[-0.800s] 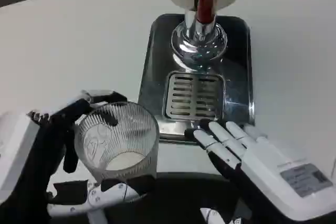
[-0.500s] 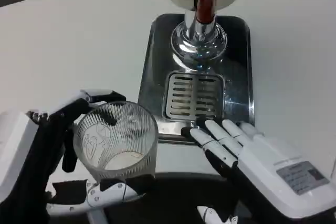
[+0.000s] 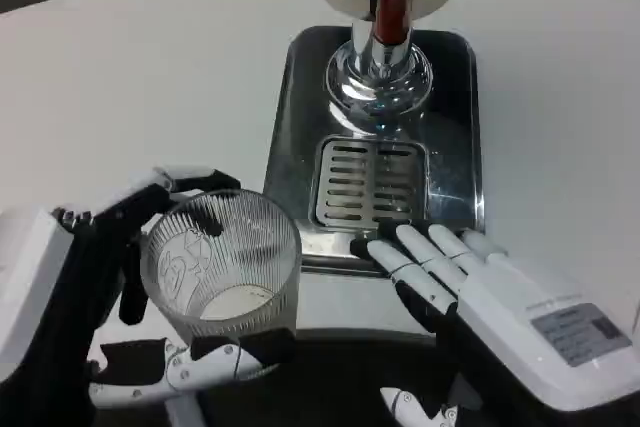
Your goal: Grasp the cup under the faucet to collect the drink, then remove the cup.
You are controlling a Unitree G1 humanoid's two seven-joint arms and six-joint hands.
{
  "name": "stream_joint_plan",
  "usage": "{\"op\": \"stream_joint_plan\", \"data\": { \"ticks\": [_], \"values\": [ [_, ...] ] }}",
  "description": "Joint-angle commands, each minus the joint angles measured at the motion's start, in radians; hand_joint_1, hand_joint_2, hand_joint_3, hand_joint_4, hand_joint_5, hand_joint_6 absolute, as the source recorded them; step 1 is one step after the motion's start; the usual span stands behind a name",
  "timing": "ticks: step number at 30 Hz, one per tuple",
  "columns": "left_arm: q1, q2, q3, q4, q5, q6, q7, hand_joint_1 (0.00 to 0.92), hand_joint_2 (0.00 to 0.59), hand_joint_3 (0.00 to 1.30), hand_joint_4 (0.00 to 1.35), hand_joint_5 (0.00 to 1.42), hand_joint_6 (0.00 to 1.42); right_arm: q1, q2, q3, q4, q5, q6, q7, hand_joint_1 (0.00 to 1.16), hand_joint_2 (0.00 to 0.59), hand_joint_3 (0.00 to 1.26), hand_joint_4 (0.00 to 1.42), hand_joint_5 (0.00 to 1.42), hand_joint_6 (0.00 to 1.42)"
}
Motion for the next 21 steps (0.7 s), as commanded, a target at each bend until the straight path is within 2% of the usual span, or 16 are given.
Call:
{"op": "stream_joint_plan", "data": {
  "ticks": [1,7,10,15,21],
  "values": [
    [-0.010,0.006,-0.008,0.000,-0.015,-0.003,-0.003,0.592,0.000,0.97,1.09,1.27,1.42,0.024,0.005,-0.016,-0.006,0.010,0.006,0.011,0.38,0.545,0.06,0.00,0.00,0.00],
    [-0.070,0.004,-0.035,0.040,0.002,0.021,0.003,0.592,0.000,0.97,1.09,1.27,1.42,0.075,0.004,-0.060,-0.036,0.036,0.010,0.005,0.38,0.545,0.06,0.00,0.00,0.00],
    [-0.118,0.007,-0.049,0.081,0.015,0.035,0.007,0.592,0.000,0.97,1.09,1.27,1.42,0.131,0.002,-0.125,-0.065,0.076,0.006,-0.009,0.38,0.545,0.07,0.00,0.00,0.00],
    [-0.201,0.016,-0.071,0.166,0.049,0.050,0.023,0.592,0.000,0.97,1.09,1.27,1.42,0.190,0.008,-0.226,-0.073,0.144,-0.043,-0.038,0.38,0.545,0.07,0.00,0.00,0.00],
    [-0.328,0.029,-0.102,0.291,0.103,0.069,0.056,0.592,0.000,0.97,1.09,1.27,1.42,0.264,0.015,-0.390,-0.073,0.272,-0.122,-0.061,0.38,0.545,0.08,0.00,0.00,0.00]
  ]
}}
